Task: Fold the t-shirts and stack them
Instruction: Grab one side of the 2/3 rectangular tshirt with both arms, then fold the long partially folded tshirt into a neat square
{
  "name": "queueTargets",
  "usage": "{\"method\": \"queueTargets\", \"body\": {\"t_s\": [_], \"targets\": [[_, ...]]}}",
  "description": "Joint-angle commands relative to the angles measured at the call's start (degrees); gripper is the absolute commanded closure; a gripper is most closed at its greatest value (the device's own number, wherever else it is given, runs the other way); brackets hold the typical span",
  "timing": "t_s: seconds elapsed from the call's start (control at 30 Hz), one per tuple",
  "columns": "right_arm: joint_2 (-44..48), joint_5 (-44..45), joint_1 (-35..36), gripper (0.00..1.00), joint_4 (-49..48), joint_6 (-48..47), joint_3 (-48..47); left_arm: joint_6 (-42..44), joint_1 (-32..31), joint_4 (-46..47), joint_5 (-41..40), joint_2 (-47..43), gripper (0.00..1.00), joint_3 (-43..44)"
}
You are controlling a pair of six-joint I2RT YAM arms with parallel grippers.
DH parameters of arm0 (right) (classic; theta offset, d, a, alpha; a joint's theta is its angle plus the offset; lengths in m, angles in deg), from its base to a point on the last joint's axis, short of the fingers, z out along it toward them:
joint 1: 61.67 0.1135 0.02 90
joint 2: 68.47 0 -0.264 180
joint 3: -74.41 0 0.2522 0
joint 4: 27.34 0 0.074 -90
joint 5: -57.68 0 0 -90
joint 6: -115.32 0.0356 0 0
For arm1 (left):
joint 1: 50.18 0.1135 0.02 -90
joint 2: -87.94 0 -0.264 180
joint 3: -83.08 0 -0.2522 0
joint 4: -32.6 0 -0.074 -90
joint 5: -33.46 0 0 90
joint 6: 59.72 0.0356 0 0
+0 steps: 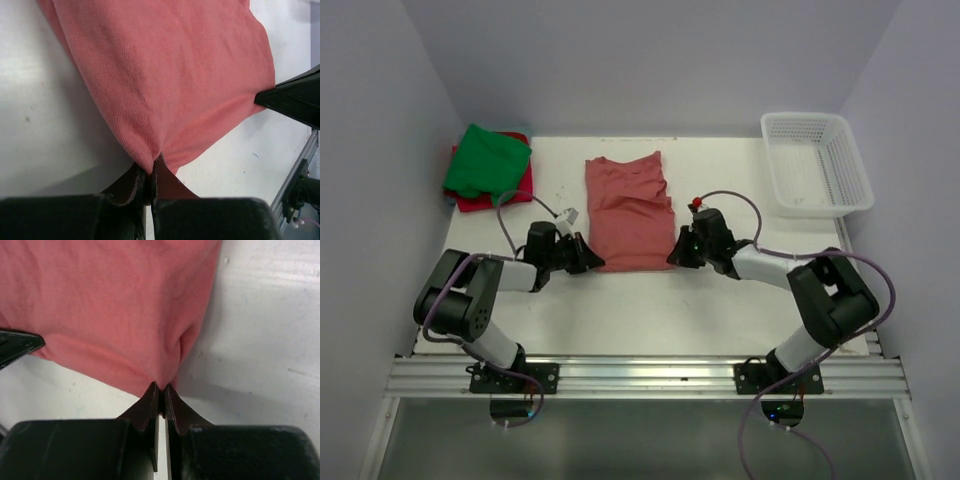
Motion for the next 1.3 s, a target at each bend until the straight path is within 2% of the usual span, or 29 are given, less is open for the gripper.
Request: {"method": "queueTargets", "body": {"t_s": [0.0,0.2,0.27,0.3,0.33,0.5,0.67,0.87,1.03,1.27], "targets": [[8.4,-1.5,0.8,1.00,1.4,-2.6,3.1,0.2,-0.3,-5.3,1.5,-6.8,1.00,-3.5],[25.5,-1.7,4.0,1.00,11.3,-5.2,6.6,-1.7,-2.4,-18.6,0.0,-27.5,1.00,-9.5],[32.0,-1.1,6.4,1.00,16.3,-5.7,6.8,-3.7,-4.5,-26.2,-1.1,-38.1,1.00,-9.9],[34.1,-0.6,7.1,1.00,18.1,-5.9,6.6,-5.4,-5.3,-28.2,-2.2,-41.6,1.00,-9.8],[36.0,-0.3,8.6,1.00,19.8,-5.9,6.3,-6.2,-6.2,-35.1,-2.9,-48.1,1.00,-9.4],[45.6,2.0,11.1,1.00,30.6,-5.6,2.4,-10.3,-9.2,-49.2,-6.5,-61.6,1.00,-2.2],[46.6,4.2,11.3,1.00,34.7,-8.7,-2.0,-9.2,-9.3,-52.4,-8.3,-61.6,1.00,5.0],[41.8,13.7,11.2,1.00,29.9,-14.0,-4.8,-1.5,-9.3,-46.1,-16.9,-57.1,1.00,4.8],[30.5,19.0,10.9,1.00,21.9,-17.1,-8.0,1.6,-9.0,-35.5,-22.0,-46.5,1.00,4.4],[13.8,18.2,7.5,1.00,11.1,-17.6,-13.4,2.7,-5.7,-25.8,-25.0,-34.2,1.00,7.3]]}}
